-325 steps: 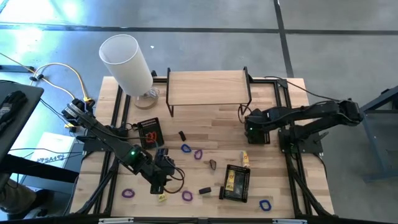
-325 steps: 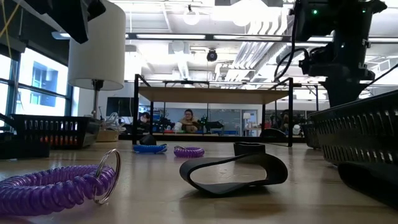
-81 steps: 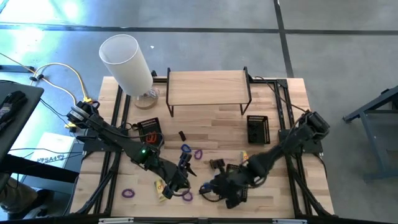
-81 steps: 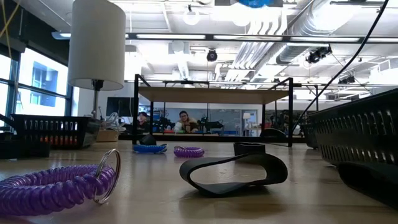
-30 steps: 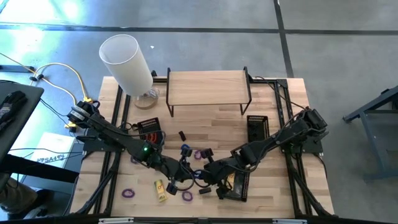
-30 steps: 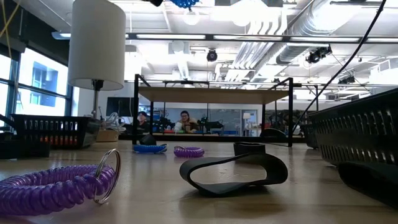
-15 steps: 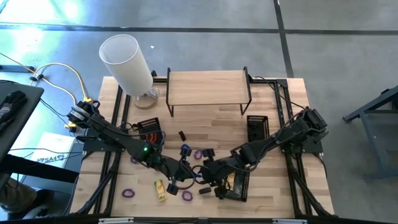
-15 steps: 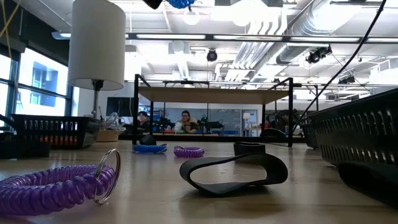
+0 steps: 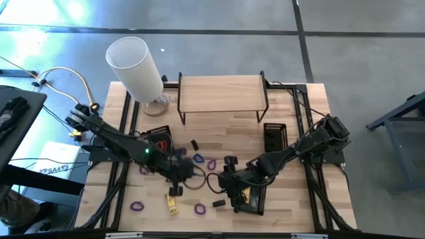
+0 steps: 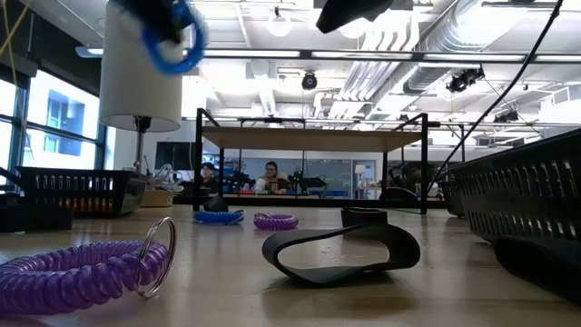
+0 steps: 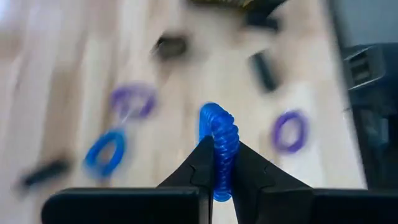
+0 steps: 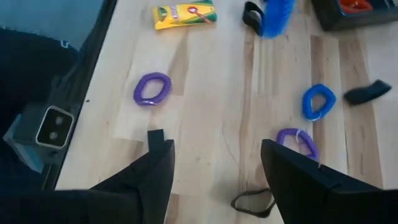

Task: Pick & Place Office Desk Supplies
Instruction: Put the bottom blue spiral keychain into the top left bin

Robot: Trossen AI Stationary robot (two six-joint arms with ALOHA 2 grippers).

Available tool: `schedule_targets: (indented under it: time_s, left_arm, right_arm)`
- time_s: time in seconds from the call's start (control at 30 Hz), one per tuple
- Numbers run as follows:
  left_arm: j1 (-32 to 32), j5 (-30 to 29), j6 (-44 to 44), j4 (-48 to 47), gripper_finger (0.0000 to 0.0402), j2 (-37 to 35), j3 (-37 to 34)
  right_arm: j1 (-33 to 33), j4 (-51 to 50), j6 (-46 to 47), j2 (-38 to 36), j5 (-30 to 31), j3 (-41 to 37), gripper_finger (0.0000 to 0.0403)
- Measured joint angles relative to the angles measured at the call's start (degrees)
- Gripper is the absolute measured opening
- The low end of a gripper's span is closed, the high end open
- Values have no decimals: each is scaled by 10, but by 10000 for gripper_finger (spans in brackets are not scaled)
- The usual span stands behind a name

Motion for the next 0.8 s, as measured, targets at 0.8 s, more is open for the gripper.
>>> schedule_targets:
  time_s: [0.8]
  left_arm:
    - [223, 96, 63, -307, 21, -146, -102]
  right_arm:
    - [-1, 30, 30, 0, 6, -39, 226]
